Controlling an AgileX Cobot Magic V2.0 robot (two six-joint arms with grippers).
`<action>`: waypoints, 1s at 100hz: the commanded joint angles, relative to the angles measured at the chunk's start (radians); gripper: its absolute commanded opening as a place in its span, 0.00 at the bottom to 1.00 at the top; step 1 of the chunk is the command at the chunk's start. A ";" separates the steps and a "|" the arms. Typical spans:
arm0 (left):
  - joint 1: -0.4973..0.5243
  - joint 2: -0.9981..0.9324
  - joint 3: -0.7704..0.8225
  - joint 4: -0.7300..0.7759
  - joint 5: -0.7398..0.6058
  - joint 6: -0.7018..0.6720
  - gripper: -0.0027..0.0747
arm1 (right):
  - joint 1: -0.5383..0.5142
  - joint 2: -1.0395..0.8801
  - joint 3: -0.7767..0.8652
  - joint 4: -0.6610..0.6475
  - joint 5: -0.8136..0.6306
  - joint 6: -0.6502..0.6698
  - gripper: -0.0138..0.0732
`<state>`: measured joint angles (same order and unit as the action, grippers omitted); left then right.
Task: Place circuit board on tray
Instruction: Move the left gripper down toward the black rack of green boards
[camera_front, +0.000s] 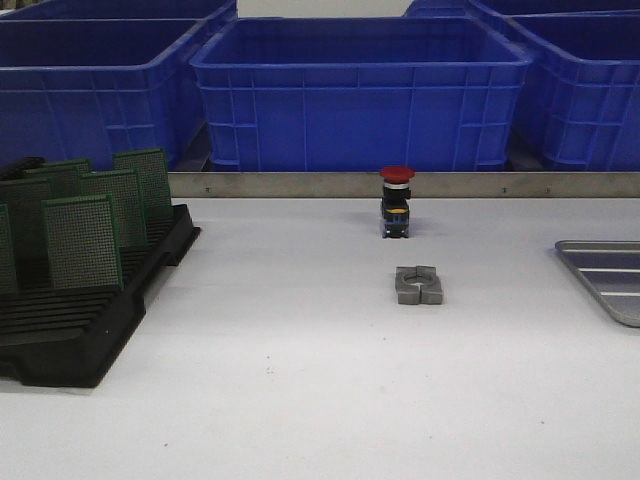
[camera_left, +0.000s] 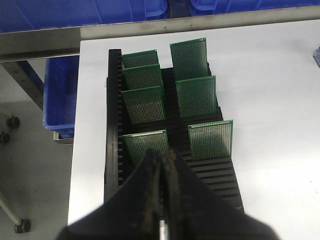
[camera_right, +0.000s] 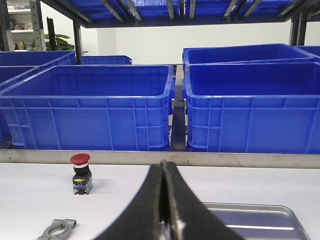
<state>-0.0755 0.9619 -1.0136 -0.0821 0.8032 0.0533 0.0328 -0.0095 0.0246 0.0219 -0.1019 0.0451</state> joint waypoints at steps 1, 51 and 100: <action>0.001 -0.009 -0.035 -0.014 -0.053 0.003 0.01 | 0.003 -0.023 -0.012 -0.005 -0.072 -0.005 0.08; 0.001 -0.009 -0.035 -0.014 -0.055 0.017 0.76 | 0.003 -0.023 -0.012 -0.005 -0.072 -0.005 0.08; 0.001 0.040 -0.120 -0.009 -0.001 0.027 0.75 | 0.003 -0.023 -0.012 -0.005 -0.072 -0.005 0.08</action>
<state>-0.0755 0.9819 -1.0518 -0.0928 0.8197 0.0729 0.0328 -0.0095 0.0246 0.0219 -0.1010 0.0451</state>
